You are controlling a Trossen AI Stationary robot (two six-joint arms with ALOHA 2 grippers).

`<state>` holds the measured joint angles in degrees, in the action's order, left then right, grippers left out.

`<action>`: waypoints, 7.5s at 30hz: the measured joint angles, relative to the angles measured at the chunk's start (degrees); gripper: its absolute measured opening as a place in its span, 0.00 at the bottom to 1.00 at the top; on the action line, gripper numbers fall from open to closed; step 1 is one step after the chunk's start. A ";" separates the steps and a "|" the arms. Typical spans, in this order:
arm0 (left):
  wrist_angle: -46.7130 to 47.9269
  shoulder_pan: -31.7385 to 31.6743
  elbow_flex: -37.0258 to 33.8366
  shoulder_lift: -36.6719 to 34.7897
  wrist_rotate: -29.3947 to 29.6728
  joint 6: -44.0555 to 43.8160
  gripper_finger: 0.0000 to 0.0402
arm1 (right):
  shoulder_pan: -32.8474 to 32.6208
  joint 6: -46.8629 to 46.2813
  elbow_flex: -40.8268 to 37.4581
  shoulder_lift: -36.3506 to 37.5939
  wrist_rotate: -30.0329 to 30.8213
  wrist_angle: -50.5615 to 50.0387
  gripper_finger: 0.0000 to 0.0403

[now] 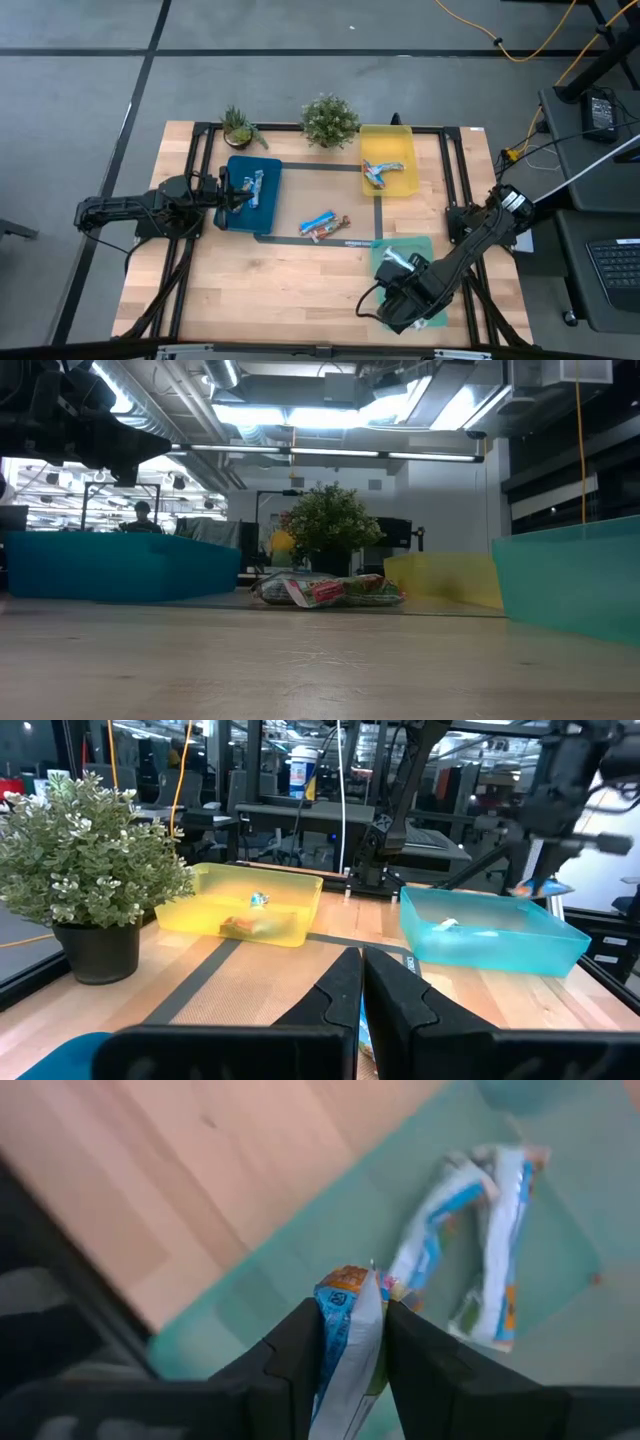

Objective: Pick and place Granola Bars by type
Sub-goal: Put the yellow granola bar into the green bin, then put the red granola bar into the yellow bin

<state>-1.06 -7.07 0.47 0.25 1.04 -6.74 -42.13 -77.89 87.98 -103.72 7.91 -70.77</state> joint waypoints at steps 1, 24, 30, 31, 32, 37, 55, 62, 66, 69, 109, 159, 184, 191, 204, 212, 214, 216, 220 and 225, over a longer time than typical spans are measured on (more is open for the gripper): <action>0.00 0.02 0.00 0.00 0.00 0.00 0.01 | 0.23 0.03 -1.06 0.04 -0.24 0.20 0.27; 0.00 0.02 -0.01 -0.01 -0.02 0.00 0.03 | 5.05 7.91 -18.29 0.76 -7.60 21.58 0.27; -0.24 0.00 -0.02 0.00 -0.02 0.00 0.02 | 5.18 7.65 -18.29 0.76 -7.62 21.23 0.27; -0.22 0.00 0.00 0.00 -0.02 0.00 0.02 | 5.18 7.63 -18.27 0.76 -7.62 21.07 0.27; -0.23 0.00 0.00 0.00 -0.02 0.00 0.02 | 5.18 7.52 -18.27 0.76 -7.62 20.97 0.27; -0.44 0.01 -0.02 -0.02 -0.02 0.00 0.03 | 5.18 5.97 -18.27 0.76 -7.62 20.46 0.27; -0.42 0.02 -0.02 -0.02 -0.02 0.00 0.03 | 6.15 3.95 -18.25 12.35 -3.49 12.67 0.57; -0.42 0.01 0.00 -0.01 -0.02 0.00 0.02 | 8.54 12.58 -18.25 15.34 -4.01 11.92 0.55; -0.42 0.02 -0.02 -0.02 -0.02 0.00 0.03 | 12.20 20.89 -18.25 16.17 -8.65 11.99 0.54; -0.42 0.01 -0.01 0.00 -0.02 0.00 0.03 | 15.43 26.61 -17.69 16.15 -10.39 11.38 0.54; -0.41 0.01 -0.02 -0.02 -0.02 0.00 0.03 | 44.37 90.61 15.31 8.04 -4.36 8.28 0.82; -0.40 0.00 -0.01 0.00 -0.02 0.00 0.02 | 45.59 105.42 -14.10 3.88 -17.39 31.43 0.82; -0.40 0.00 0.00 0.00 -0.02 0.00 0.03 | 41.92 98.91 -15.29 -6.05 -15.01 38.69 0.82; -0.41 0.02 0.00 -0.01 -0.02 0.00 0.02 | 41.88 97.35 -15.29 -8.80 -15.05 41.36 0.82; -0.40 0.01 -0.02 -0.01 -0.01 0.00 0.02 | 41.88 96.13 -15.16 -11.37 -15.51 43.28 0.82; -0.41 0.00 -0.01 -0.02 -0.01 0.00 0.03 | 41.92 96.19 -15.16 -11.48 -15.34 43.83 0.72; -0.40 0.01 0.00 -0.01 -0.02 0.00 0.03 | 41.92 96.23 -15.16 -11.51 -15.07 43.92 0.67; -0.42 0.01 -0.01 -0.01 -0.01 0.00 0.02 | 41.94 96.15 -15.16 -11.54 -14.97 44.00 0.62; -0.40 0.01 -0.01 0.00 -0.01 0.00 0.02 | 41.94 96.17 -15.16 -11.57 -14.31 44.09 0.54; -0.41 0.02 0.00 0.00 -0.02 0.00 0.02 | 41.90 96.16 -15.16 -11.59 -13.01 44.09 0.46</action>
<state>-1.47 -7.05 0.47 0.25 1.02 -6.74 -0.23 18.27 72.82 -115.31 -5.09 -26.68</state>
